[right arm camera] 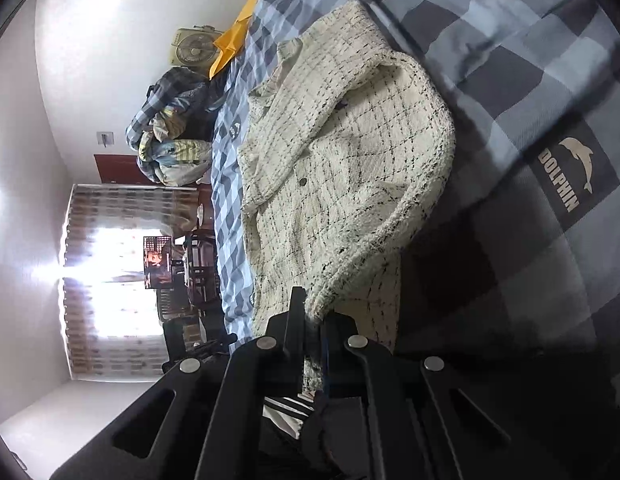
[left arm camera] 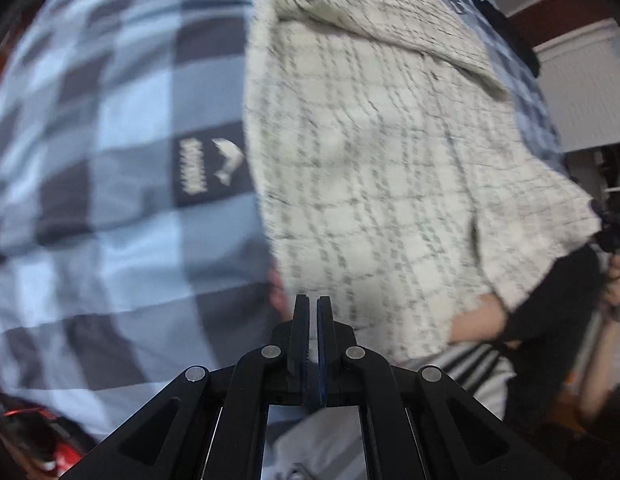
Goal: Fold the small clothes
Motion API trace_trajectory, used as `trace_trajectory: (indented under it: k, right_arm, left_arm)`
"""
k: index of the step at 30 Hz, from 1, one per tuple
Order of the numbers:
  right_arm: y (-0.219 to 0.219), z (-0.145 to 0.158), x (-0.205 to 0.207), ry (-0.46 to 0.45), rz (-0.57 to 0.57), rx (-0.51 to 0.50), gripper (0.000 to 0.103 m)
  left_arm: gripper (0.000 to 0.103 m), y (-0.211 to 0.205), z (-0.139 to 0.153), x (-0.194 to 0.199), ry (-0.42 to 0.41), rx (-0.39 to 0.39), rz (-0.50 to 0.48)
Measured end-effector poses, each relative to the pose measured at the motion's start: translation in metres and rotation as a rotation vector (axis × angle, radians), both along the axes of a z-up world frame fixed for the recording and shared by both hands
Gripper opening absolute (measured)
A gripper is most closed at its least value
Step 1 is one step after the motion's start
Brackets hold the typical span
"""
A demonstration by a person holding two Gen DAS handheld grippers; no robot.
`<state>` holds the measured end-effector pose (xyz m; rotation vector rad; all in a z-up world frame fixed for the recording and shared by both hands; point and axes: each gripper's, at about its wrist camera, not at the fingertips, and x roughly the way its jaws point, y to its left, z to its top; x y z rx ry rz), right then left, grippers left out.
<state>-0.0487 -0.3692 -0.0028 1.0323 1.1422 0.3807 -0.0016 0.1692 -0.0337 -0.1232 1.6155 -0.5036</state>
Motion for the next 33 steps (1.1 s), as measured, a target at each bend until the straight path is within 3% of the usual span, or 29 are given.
trace_trajectory:
  k: [8,12,17,23,25,27,33]
  right_arm:
    - [0.003,0.002,-0.004,-0.001,0.006,0.007,0.003]
    - [0.003,-0.001,-0.001,0.009,0.010,0.012,0.003]
    - [0.005,-0.001,-0.001,0.013,0.013,0.009,0.003]
    - [0.004,-0.002,-0.002,0.017,0.013,0.013,0.003]
    - [0.004,-0.002,-0.003,0.018,0.015,0.010,0.003]
    - [0.004,-0.003,-0.004,0.022,0.016,0.010,0.003]
    - [0.005,-0.002,-0.004,0.022,0.018,0.011,0.003]
  left_arm:
    - [0.002,0.015,-0.027,0.001,0.126,-0.234,0.182]
    - [0.002,0.008,-0.034,0.001,0.148,-0.138,0.171]
    - [0.002,-0.003,-0.019,0.001,0.001,0.113,0.037]
    - [0.002,-0.005,0.007,0.006,-0.169,0.211,0.035]
    - [0.002,-0.003,0.008,0.008,-0.156,0.210,0.030]
    - [0.002,0.002,0.004,0.008,-0.065,0.131,0.034]
    - [0.002,-0.002,-0.011,0.002,0.023,0.011,0.022]
